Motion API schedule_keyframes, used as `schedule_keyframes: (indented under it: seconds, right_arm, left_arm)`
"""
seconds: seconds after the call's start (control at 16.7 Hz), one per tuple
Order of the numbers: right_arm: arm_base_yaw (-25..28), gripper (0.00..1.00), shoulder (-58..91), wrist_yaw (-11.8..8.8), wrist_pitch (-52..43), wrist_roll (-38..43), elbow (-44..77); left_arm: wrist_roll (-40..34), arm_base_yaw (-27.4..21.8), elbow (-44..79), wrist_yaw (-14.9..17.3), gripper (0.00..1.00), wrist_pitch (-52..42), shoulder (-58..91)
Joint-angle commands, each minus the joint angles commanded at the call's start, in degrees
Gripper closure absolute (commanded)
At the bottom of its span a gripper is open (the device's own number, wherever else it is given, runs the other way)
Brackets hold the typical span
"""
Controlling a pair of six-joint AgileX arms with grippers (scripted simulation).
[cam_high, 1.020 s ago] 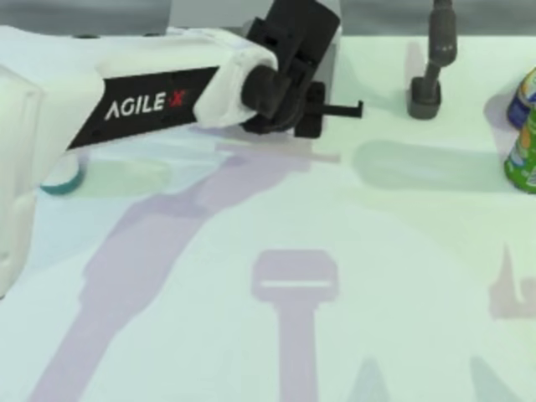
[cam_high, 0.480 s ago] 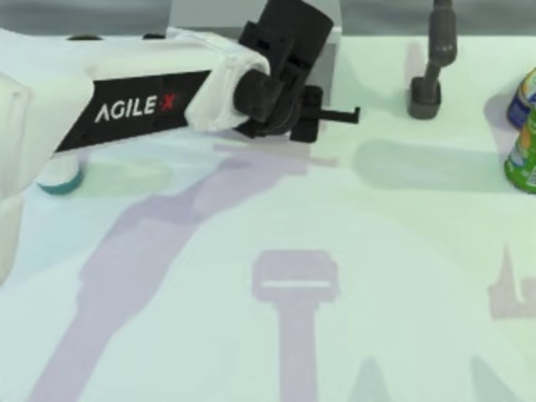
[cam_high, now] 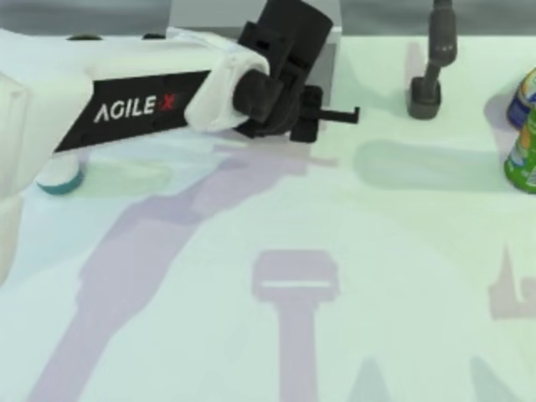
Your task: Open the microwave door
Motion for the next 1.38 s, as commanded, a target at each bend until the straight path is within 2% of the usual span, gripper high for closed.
schedule_keyframes:
  seconds: [0.84,1.38]
  right_arm:
    - [0.00,0.00,0.00,0.00,0.00,0.00,0.00]
    - [0.00,0.00,0.00,0.00,0.00,0.00,0.00]
  left_arm:
    - [0.00,0.00,0.00,0.00,1.00,0.00,0.00]
    - [2.00,0.41,-2.40,1.57,1.00,1.35,-1.50]
